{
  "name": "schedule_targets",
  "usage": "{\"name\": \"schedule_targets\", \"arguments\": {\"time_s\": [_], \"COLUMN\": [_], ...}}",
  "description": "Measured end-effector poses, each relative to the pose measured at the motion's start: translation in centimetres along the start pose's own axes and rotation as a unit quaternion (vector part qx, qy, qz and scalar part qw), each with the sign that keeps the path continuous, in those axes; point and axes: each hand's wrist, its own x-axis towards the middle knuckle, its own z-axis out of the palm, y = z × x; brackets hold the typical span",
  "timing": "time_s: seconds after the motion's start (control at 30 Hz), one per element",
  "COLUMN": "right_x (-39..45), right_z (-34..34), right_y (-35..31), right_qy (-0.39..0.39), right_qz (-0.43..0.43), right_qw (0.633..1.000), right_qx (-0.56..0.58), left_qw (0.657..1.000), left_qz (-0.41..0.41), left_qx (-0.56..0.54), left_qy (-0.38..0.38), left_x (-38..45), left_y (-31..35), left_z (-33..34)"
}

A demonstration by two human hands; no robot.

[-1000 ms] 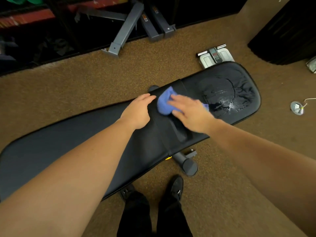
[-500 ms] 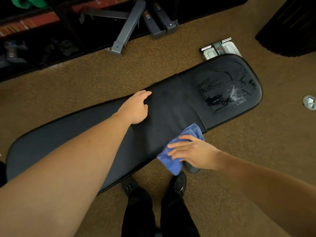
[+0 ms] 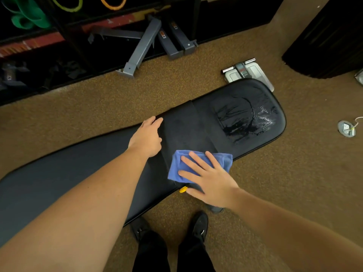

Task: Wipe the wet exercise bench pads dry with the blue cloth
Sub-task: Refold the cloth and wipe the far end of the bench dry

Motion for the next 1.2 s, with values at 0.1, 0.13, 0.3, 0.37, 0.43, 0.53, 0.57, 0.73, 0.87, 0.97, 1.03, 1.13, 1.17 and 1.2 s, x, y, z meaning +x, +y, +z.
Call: {"name": "schedule_targets", "arguments": {"time_s": [0.1,0.13,0.3,0.37,0.43,0.53,0.57,0.73,0.87,0.97,1.03,1.13,1.17,1.2], "right_x": [2.0,2.9,7.7,9.6,11.0,12.5,13.0,15.9,14.6,11.3,9.0,5.4,4.2,3.1], "right_z": [0.2,-0.1,-0.9,-1.4,-2.1,-3.1,-3.4,-4.8,-3.9,-2.9,-2.4,-1.4,-1.0,-0.6], "right_y": [0.8,1.1,2.1,2.7,3.6,5.0,5.4,7.0,7.5,6.7,6.1,5.0,4.8,4.6], "right_qy": [0.009,0.011,0.038,0.047,0.043,0.036,0.036,0.062,0.072,0.1,0.111,0.136,0.139,0.139], "right_qz": [-0.001,0.005,0.157,0.202,0.218,0.231,0.237,0.297,0.253,0.259,0.279,0.29,0.288,0.283], "right_qw": [0.999,0.999,0.986,0.978,0.975,0.972,0.971,0.953,0.963,0.954,0.946,0.941,0.943,0.945], "right_qx": [-0.036,-0.045,-0.044,-0.035,-0.026,-0.006,0.002,0.005,0.064,0.111,0.125,0.106,0.096,0.084], "left_qw": [1.0,1.0,0.999,0.999,0.999,0.999,0.999,0.999,1.0,0.999,0.998,0.998,0.998,0.998], "left_qz": [-0.019,-0.02,-0.024,-0.023,-0.022,-0.025,-0.026,-0.032,-0.026,-0.028,-0.03,-0.032,-0.025,-0.013], "left_qx": [-0.01,-0.012,-0.03,-0.032,-0.032,-0.03,-0.029,-0.015,-0.002,0.019,0.039,0.05,0.046,0.043], "left_qy": [0.014,0.017,0.016,0.018,0.022,0.024,0.023,0.008,-0.016,-0.023,-0.029,-0.033,-0.036,-0.037], "left_x": [0.0,0.0,0.0,-0.2,-0.3,-0.4,-0.3,-0.2,-0.1,0.1,0.6,1.3,1.5,1.7], "left_y": [0.1,0.1,-0.3,-0.4,-0.4,-0.3,-0.3,-0.2,0.0,0.2,0.7,2.4,3.4,4.4], "left_z": [0.3,0.4,0.4,0.4,0.5,0.7,0.7,0.8,0.5,0.1,-0.3,-0.7,-0.6,-0.4]}}
